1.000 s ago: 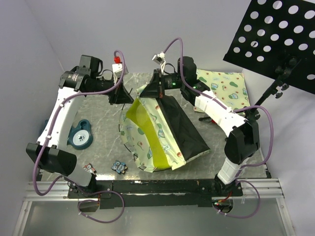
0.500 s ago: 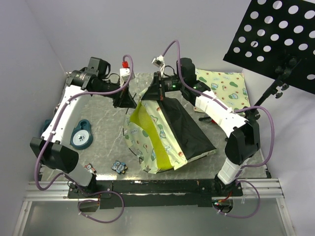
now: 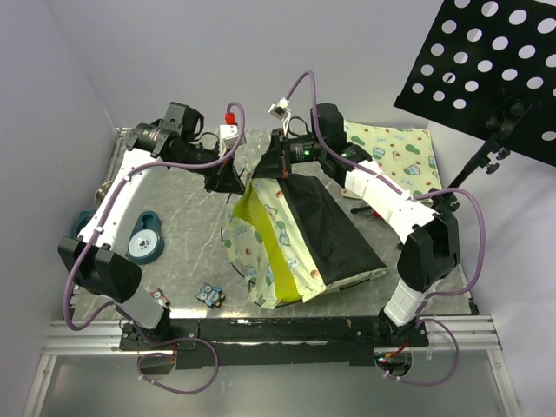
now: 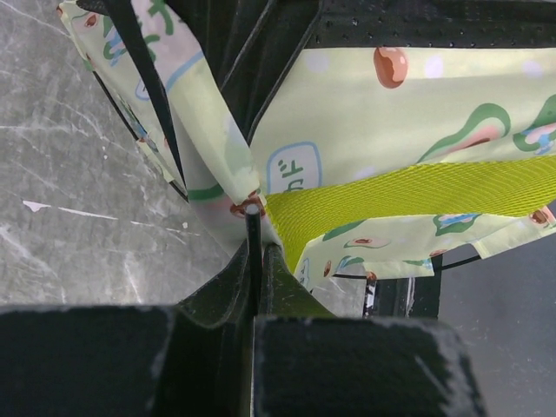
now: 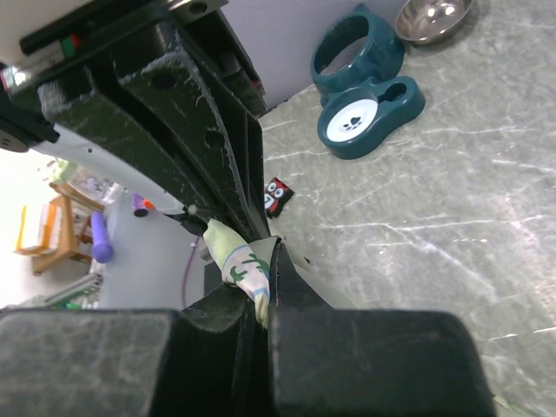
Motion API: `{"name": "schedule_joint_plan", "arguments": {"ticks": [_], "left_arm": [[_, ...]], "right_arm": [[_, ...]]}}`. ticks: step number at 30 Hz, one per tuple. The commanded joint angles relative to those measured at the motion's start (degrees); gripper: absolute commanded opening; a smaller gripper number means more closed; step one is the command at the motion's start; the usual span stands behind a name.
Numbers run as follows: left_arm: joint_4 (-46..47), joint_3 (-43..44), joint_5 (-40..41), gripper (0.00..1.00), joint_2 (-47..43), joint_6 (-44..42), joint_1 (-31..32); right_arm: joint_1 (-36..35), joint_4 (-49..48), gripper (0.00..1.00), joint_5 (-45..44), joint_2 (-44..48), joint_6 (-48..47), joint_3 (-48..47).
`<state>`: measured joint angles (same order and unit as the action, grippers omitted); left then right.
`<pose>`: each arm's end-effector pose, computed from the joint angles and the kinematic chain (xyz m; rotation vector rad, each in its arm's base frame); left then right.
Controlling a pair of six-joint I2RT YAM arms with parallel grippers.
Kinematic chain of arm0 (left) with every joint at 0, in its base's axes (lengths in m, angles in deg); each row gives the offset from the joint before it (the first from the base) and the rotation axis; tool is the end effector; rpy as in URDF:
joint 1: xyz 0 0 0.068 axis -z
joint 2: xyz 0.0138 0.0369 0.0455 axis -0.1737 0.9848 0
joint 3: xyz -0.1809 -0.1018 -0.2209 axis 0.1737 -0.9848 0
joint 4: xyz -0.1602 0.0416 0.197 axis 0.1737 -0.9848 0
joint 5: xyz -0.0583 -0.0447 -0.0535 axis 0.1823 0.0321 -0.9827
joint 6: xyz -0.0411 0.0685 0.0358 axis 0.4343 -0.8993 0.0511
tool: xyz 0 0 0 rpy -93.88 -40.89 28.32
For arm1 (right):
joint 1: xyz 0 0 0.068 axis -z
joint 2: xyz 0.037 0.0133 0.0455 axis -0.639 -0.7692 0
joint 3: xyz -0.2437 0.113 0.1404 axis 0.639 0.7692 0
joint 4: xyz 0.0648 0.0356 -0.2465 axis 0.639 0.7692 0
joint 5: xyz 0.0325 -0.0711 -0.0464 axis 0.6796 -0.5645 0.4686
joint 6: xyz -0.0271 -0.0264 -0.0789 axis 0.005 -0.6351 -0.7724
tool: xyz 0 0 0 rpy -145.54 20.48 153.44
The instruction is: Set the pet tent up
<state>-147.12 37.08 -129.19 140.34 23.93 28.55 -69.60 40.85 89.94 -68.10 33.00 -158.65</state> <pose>0.2790 -0.1609 0.4078 1.3196 1.8831 -1.0879 0.3206 0.2624 0.4123 -0.9959 1.6696 1.5248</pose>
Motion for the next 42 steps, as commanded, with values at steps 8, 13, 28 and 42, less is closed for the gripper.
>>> {"name": "schedule_joint_plan", "arguments": {"ticks": [8,13,28,42], "left_arm": [[-5.39,-0.86,6.70,0.01,1.62,-2.50,3.69],[-5.65,-0.24,8.11,0.01,2.50,-2.51,3.78],[-7.06,-1.20,7.50,0.01,1.88,-5.31,4.39],[-5.74,-2.96,8.55,0.01,0.30,-6.10,5.01]], "right_arm": [[0.01,-14.77,0.00,-1.40,4.14,10.19,-2.16],[0.01,-16.79,0.00,-0.79,4.93,11.52,-0.66],[0.36,-19.24,0.00,-0.88,5.19,13.88,0.66],[1.68,-28.39,0.00,0.36,5.28,21.79,4.00]]}}
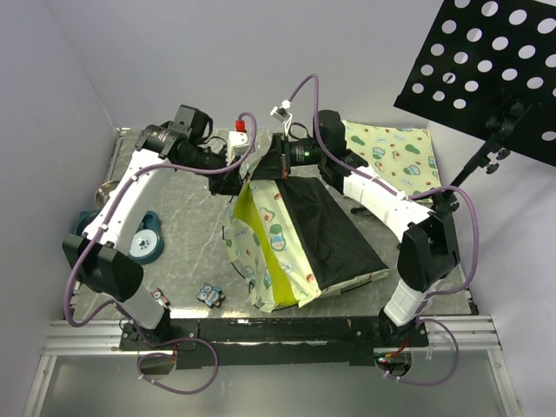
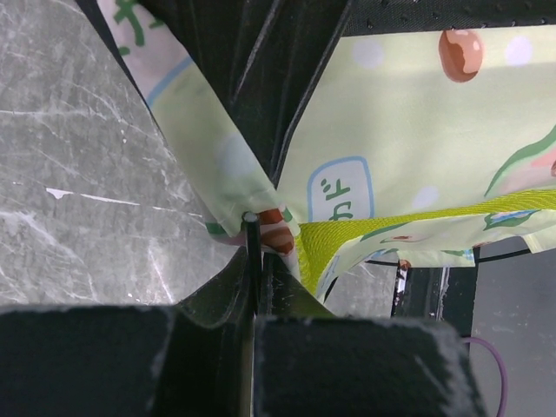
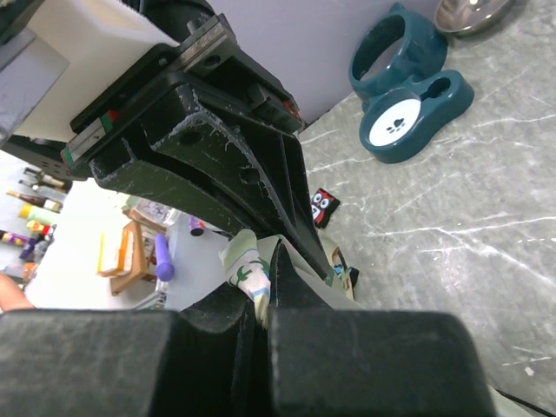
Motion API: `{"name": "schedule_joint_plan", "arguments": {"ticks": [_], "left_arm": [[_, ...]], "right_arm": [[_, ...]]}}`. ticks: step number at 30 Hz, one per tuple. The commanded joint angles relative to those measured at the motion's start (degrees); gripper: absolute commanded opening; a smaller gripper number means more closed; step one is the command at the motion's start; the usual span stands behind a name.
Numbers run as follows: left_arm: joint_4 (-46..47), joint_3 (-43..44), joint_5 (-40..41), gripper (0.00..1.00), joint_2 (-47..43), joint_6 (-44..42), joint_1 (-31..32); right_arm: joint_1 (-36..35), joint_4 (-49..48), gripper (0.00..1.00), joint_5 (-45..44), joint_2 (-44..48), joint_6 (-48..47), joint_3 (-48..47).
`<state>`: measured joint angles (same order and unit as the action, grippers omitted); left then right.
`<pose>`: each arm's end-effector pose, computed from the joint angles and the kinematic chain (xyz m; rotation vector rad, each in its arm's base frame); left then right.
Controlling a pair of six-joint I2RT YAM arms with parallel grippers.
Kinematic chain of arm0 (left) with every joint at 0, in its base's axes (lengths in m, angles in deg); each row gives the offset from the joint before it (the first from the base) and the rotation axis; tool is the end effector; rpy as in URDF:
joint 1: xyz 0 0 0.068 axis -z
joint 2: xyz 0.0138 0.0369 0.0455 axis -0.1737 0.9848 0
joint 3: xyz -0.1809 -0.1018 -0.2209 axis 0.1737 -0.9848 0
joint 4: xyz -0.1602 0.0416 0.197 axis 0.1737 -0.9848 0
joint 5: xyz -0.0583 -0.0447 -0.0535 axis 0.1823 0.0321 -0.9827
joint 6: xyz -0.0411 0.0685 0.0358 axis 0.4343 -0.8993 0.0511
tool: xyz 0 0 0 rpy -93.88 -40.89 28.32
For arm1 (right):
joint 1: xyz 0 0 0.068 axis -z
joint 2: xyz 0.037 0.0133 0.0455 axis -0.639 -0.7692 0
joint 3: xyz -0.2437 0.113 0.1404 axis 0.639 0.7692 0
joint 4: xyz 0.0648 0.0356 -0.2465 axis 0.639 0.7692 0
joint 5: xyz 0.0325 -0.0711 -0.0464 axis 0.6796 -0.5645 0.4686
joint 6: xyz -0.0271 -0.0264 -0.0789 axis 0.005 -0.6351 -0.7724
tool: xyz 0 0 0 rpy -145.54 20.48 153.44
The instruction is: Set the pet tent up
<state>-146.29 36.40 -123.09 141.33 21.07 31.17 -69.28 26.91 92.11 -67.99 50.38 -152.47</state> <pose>0.2822 -0.1722 0.3944 1.4089 1.9004 -0.9700 0.3221 0.2622 0.4016 -0.8537 1.7334 1.7100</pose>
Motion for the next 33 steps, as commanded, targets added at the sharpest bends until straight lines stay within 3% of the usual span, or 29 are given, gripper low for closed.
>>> {"name": "schedule_joint_plan", "arguments": {"ticks": [1,10,21,33], "left_arm": [[-6.92,-2.29,2.28,0.01,-0.68,-3.68,2.47],[-5.52,-3.17,3.59,0.01,-1.12,-1.67,2.56],[-6.40,4.48,0.26,0.01,1.78,4.13,2.47],[-4.12,6.50,2.97,0.01,1.43,6.51,4.58]], "right_arm": [[1.52,-14.97,0.00,-1.90,5.08,5.03,-2.10],[1.61,-16.21,0.00,-0.67,4.82,5.40,-2.45],[-1.73,10.31,0.00,-4.09,7.28,-23.07,-5.79],[-3.40,18.42,0.00,-5.85,6.58,-29.42,-7.99]]}}
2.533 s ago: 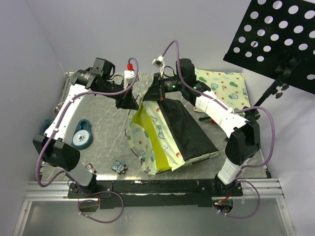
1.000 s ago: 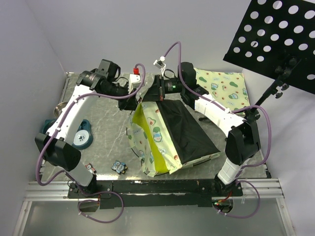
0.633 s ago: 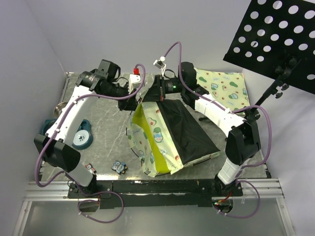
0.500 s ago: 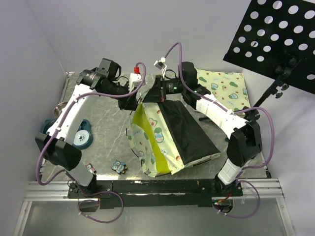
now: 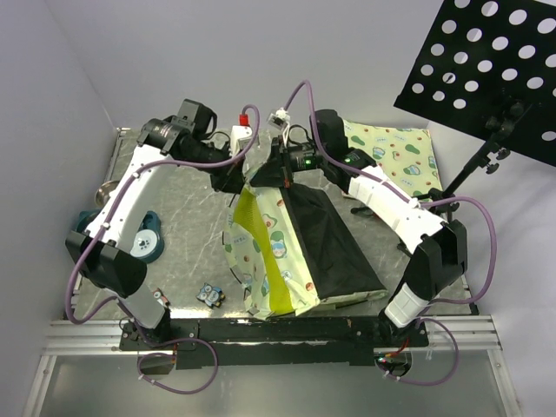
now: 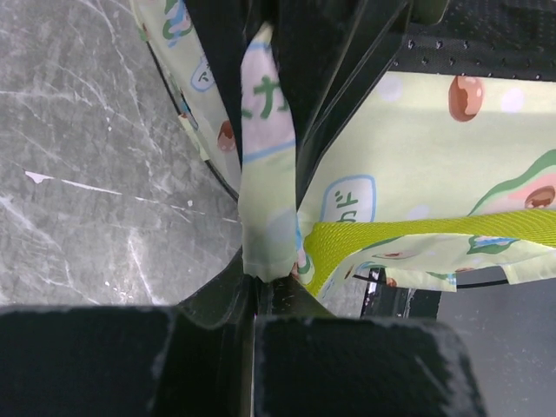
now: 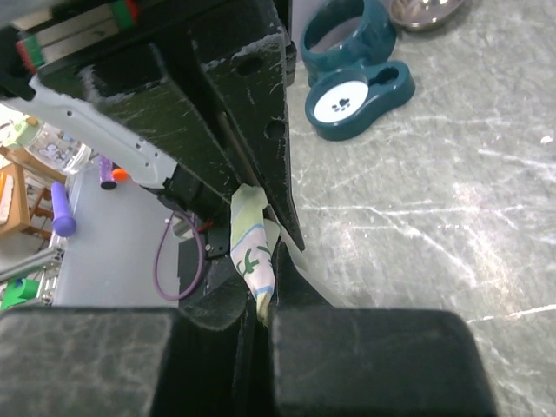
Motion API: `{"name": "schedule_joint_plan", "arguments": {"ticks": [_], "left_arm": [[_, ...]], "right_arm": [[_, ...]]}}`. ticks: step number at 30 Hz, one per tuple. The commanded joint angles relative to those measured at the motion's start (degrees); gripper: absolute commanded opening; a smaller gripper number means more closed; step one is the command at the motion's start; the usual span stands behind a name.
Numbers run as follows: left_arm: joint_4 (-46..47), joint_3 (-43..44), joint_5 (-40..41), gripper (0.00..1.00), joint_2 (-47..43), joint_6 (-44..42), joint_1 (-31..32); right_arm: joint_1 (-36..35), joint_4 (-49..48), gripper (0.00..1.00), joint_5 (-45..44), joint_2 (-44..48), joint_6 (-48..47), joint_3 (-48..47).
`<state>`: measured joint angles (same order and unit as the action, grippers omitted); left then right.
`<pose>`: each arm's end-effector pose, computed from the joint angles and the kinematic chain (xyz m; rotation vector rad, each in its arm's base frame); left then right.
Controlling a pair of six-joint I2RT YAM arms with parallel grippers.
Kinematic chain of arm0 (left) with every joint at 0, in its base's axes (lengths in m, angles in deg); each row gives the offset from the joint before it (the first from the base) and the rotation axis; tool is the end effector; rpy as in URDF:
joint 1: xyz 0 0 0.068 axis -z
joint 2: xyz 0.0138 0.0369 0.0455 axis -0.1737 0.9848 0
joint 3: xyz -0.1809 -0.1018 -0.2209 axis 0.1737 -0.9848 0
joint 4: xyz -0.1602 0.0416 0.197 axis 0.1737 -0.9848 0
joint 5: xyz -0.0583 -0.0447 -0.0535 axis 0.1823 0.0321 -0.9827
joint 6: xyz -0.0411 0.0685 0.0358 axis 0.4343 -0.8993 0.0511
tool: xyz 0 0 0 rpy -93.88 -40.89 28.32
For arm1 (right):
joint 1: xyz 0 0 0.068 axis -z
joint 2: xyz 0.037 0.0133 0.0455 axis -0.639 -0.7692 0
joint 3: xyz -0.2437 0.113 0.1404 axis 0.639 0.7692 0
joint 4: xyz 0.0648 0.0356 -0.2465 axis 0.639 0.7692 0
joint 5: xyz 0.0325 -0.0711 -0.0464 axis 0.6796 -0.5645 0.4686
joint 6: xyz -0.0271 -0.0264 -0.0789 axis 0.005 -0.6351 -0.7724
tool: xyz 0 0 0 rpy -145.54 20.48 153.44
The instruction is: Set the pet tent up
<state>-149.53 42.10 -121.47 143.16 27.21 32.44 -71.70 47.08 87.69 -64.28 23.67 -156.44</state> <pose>0.2831 -0.1788 0.4083 1.3422 1.9890 -0.9910 0.2944 0.2619 0.4113 -1.0959 1.6373 1.4331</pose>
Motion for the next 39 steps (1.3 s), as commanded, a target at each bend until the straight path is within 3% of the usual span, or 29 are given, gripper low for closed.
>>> {"name": "schedule_joint_plan", "arguments": {"ticks": [1,13,22,23,26,29,31,34,37,39], "left_arm": [[-0.44,0.36,2.15,0.01,-0.67,0.46,4.01],[9.21,-2.63,3.82,0.01,-4.01,6.07,5.86],[21.09,-5.70,-1.80,0.02,-10.34,9.51,4.11],[21.27,-6.40,-1.71,0.06,-10.95,9.07,4.11],[21.10,-8.34,-0.83,0.36,-12.71,8.37,3.41],[21.88,-9.04,-4.60,0.65,-14.73,10.20,-0.80],[23.29,-9.66,-9.16,0.77,-16.49,11.61,-5.10],[32.92,-11.58,-15.14,0.82,-20.52,19.40,-12.48],[50.83,-17.46,-19.90,0.85,-25.88,35.37,-19.43],[60.26,-22.03,-20.78,0.87,-28.87,40.95,-22.25]], "right_arm": [[-1.06,-1.75,0.00,-1.35,2.77,-2.45,-4.10],[-1.76,0.26,0.00,-0.30,2.95,-3.14,-3.75],[-1.76,2.29,0.00,0.06,2.16,-4.55,-4.36],[-1.68,2.20,0.00,-0.20,2.07,-4.47,-4.71],[-1.41,1.07,0.00,-0.56,1.72,-3.59,-6.20],[-0.71,-1.39,0.00,-0.91,1.89,-1.66,-7.52],[-0.18,-2.80,0.00,-1.35,1.89,-0.78,-8.40],[0.78,-4.82,0.00,-1.79,1.54,0.45,-9.81],[1.66,-9.55,0.00,-1.53,1.28,3.78,-10.25],[2.19,-14.64,0.00,-1.00,0.84,7.38,-10.77]]}}
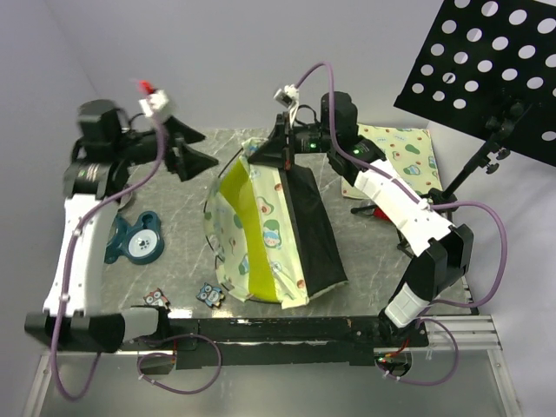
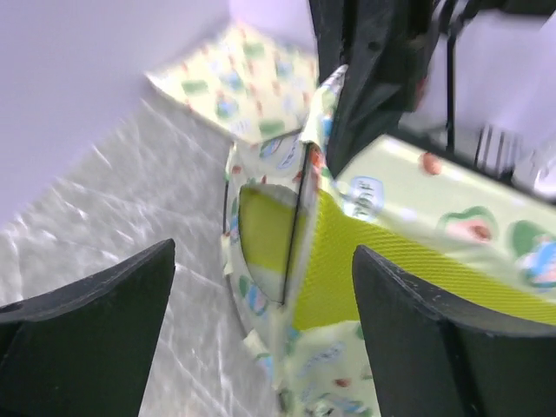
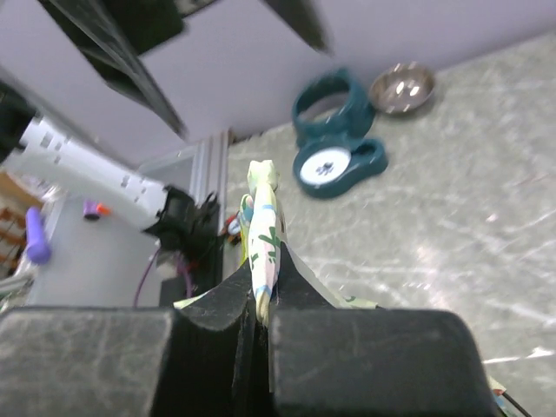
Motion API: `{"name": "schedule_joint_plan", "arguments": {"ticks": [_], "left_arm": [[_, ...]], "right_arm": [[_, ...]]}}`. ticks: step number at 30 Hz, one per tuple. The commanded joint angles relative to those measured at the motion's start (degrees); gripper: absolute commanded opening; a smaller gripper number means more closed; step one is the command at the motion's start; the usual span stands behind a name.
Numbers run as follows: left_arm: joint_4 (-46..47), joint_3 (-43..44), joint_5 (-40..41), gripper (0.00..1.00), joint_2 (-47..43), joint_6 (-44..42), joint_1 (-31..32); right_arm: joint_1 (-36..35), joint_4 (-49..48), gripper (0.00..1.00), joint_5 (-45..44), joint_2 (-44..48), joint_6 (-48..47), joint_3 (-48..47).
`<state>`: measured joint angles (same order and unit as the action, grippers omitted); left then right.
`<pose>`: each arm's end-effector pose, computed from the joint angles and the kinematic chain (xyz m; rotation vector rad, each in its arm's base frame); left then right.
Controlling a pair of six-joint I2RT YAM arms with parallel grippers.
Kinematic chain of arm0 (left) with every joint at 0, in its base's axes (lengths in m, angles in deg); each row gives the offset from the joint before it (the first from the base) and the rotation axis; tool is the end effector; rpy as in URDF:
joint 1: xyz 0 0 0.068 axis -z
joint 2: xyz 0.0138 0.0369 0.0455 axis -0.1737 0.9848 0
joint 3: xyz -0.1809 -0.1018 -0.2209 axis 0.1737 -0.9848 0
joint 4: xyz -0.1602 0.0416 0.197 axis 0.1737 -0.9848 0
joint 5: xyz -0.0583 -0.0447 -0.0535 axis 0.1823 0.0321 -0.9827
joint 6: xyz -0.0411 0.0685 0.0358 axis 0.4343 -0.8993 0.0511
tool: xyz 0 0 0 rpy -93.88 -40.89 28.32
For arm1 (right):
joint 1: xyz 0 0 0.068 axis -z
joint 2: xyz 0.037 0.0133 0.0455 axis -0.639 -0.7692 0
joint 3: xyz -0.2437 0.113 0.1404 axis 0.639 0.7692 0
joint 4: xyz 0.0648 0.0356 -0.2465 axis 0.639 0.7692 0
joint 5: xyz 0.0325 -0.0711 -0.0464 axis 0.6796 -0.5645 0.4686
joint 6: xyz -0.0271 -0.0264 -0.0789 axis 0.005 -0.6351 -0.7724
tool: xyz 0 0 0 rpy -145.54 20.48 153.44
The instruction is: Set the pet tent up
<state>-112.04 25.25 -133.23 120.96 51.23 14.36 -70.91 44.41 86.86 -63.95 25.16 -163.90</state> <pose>0.2451 -0.0856 0.4919 0.8784 1.5838 -0.9091 0.2951 0.2554 0.4646 -1.0839 1.4751 1.3738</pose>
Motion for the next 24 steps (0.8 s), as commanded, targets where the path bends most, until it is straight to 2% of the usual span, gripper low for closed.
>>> {"name": "schedule_joint_plan", "arguments": {"ticks": [1,7,8,9,11,14,16,19,22,24], "left_arm": [[22.72,-6.77,-9.46,0.87,-7.64,16.34,-6.97],[8.50,-12.31,-11.75,0.88,-8.88,2.38,-10.95],[7.01,-12.76,-12.10,0.97,-8.88,-0.42,-11.04],[6.12,-13.46,-12.28,0.97,-8.88,-3.32,-11.04],[6.29,-14.08,-11.14,0.95,-8.79,-5.27,-11.04],[0.33,-13.29,-10.43,0.90,-7.48,-13.61,-11.04],[-1.09,-13.72,-10.95,0.86,-6.68,-15.47,-11.65],[7.04,-18.02,-13.16,0.84,-7.12,-7.78,-13.58],[21.28,-23.12,-8.87,0.86,-10.01,0.77,-13.94],[27.45,-25.67,-6.49,0.79,-11.25,4.46,-13.94]], "right_arm": [[1.49,-14.27,0.00,-0.08,0.34,7.65,-3.76],[2.11,-22.19,0.00,0.09,-0.80,13.38,-5.61],[2.02,-23.16,0.00,0.71,-0.98,13.99,-5.70],[2.02,-24.04,0.00,1.23,-1.24,14.87,-5.78],[2.11,-25.53,0.00,2.73,-1.42,16.10,-5.79],[2.28,-29.83,0.00,3.96,-1.42,18.82,-4.21],[2.55,-33.00,0.00,4.40,-1.60,21.02,-3.76],[2.64,-35.29,0.00,5.02,-3.26,23.05,-5.34],[2.64,-35.56,0.00,5.63,-4.58,23.93,-7.10],[2.64,-36.96,0.00,5.90,-5.11,25.07,-7.37]]}}
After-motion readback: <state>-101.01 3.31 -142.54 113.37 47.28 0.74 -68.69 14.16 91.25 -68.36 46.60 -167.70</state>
